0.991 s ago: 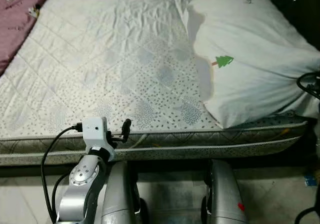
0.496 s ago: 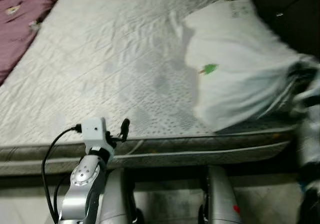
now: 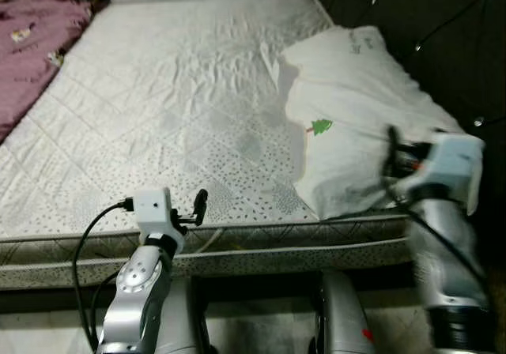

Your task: Clean up the room

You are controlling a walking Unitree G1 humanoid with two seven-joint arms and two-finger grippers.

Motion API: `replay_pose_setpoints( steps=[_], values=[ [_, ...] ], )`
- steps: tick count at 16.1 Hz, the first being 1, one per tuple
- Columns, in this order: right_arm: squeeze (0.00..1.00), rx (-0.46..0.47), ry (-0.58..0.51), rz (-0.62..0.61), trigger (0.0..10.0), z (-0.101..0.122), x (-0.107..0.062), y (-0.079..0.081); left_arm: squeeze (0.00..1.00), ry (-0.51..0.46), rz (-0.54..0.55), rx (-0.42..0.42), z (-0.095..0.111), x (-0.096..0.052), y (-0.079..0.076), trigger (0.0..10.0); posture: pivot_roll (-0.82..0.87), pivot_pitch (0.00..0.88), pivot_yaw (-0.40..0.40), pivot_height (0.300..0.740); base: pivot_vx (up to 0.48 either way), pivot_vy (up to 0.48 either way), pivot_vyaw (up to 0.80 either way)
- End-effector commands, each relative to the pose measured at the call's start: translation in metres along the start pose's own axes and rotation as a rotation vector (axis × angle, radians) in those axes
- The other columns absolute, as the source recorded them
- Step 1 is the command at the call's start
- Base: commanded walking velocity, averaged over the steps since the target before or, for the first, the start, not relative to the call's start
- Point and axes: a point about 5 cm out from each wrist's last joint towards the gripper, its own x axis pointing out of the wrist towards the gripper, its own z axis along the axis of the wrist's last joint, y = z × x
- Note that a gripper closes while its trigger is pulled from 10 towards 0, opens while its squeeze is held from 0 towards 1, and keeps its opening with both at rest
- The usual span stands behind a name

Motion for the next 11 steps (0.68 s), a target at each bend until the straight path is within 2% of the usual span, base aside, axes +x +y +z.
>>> replay_pose_setpoints(
  steps=[1,2,4,11],
  values=[
    [0.00,0.029,-0.032,0.014,10.0,0.011,0.004,0.006,0.00,-0.008,0.013,0.016,0.001,0.001,0.004,10.0,0.00,0.018,0.061,0.528,0.000,0.000,0.00],
    [0.00,0.066,-0.054,0.021,10.0,0.016,0.010,0.011,0.00,-0.013,0.011,0.016,0.003,0.003,0.003,10.0,0.01,0.002,0.058,0.528,0.000,0.000,0.00],
    [0.00,0.072,-0.078,0.027,10.0,0.024,0.019,0.012,0.00,-0.018,0.010,0.018,0.003,0.005,0.004,10.0,0.01,0.000,0.054,0.548,0.000,0.000,0.00],
    [0.00,0.044,-0.059,0.016,10.0,0.027,0.023,0.001,0.00,-0.012,-0.004,0.021,-0.003,0.006,0.000,10.0,0.00,0.000,0.049,0.631,0.000,0.000,0.00]
  ],
)
